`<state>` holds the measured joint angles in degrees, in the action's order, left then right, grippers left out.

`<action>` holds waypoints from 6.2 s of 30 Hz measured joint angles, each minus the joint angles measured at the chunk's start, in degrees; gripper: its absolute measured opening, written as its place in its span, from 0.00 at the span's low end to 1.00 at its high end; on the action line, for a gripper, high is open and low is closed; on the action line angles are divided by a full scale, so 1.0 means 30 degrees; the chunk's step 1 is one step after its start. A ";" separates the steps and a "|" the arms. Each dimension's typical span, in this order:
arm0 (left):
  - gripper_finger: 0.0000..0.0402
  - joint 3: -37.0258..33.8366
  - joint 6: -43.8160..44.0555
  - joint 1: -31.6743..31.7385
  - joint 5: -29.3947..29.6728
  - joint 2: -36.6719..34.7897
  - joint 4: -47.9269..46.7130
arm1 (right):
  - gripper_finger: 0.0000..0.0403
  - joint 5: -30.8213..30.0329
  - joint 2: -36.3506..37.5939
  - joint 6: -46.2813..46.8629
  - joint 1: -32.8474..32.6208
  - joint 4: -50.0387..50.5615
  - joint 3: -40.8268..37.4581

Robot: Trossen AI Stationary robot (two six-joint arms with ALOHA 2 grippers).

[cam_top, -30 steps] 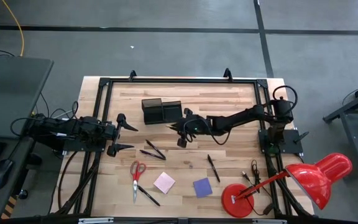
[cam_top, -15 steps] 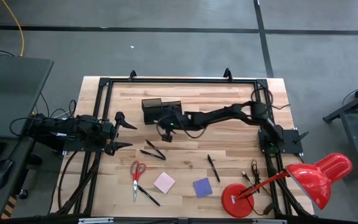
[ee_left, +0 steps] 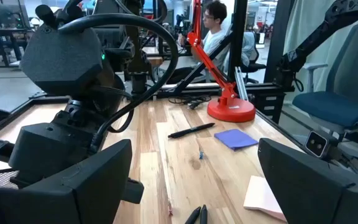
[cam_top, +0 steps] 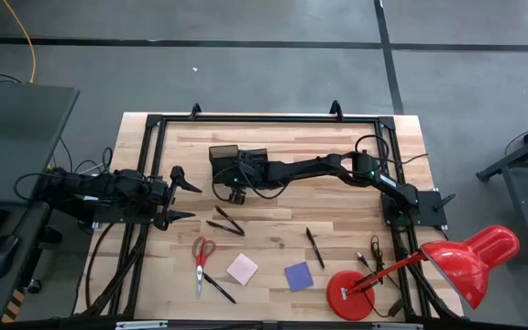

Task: Pick and place office supplies into organizer
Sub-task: Put the yellow eraser into the black desk organizer, then put the blue binder clip into the black desk organizer

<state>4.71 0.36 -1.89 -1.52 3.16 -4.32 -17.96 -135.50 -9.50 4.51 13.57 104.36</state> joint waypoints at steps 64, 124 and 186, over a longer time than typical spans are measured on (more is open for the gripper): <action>0.83 -0.0007 -0.0022 0.0000 0.0007 0.0000 -0.1049 | 0.46 -0.2764 0.0913 1.1485 -0.7468 1.5100 0.3327; 0.83 -0.0022 0.0002 0.0000 0.0007 0.0029 -0.1498 | 0.59 -0.5263 1.0876 1.9858 -1.1744 -0.3824 -1.7852; 0.83 -0.0022 -0.0022 0.0003 0.0007 0.0036 -0.1628 | 0.34 -0.4954 0.8539 1.6713 -1.1635 -0.7791 -1.7852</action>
<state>4.64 0.30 -1.88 -1.50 3.27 -9.20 -32.82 -109.89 40.64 -30.39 -9.80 50.81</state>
